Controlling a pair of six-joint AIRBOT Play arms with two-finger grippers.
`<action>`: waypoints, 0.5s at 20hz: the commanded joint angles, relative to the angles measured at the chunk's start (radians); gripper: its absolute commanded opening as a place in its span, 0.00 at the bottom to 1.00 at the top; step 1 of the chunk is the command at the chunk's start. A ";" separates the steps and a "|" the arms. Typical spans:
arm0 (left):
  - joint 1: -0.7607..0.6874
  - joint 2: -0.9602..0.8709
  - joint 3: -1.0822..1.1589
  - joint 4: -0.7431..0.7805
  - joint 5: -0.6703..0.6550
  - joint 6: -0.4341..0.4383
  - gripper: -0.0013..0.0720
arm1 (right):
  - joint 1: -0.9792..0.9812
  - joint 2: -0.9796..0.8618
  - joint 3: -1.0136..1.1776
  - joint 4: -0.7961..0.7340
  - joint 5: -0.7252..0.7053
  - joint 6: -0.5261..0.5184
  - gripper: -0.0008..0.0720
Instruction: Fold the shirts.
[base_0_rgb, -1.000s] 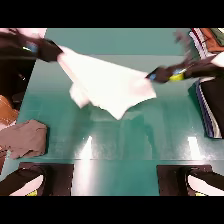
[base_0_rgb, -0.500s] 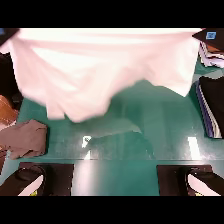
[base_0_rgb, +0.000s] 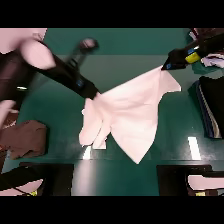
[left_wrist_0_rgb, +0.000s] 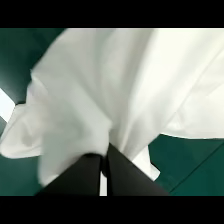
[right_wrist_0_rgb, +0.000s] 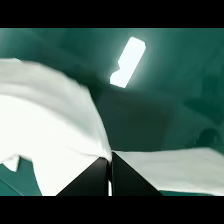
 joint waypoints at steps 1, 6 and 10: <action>-0.022 -0.107 -0.205 -0.076 0.219 0.005 0.06 | -0.026 -0.113 0.003 -0.064 0.044 -0.010 0.03; 0.001 -0.109 -0.175 -0.091 0.171 0.037 0.60 | -0.029 -0.109 0.003 -0.065 0.039 -0.014 0.03; 0.180 0.002 -0.053 -0.092 0.135 0.043 0.60 | -0.038 -0.093 0.003 -0.065 0.044 -0.014 0.03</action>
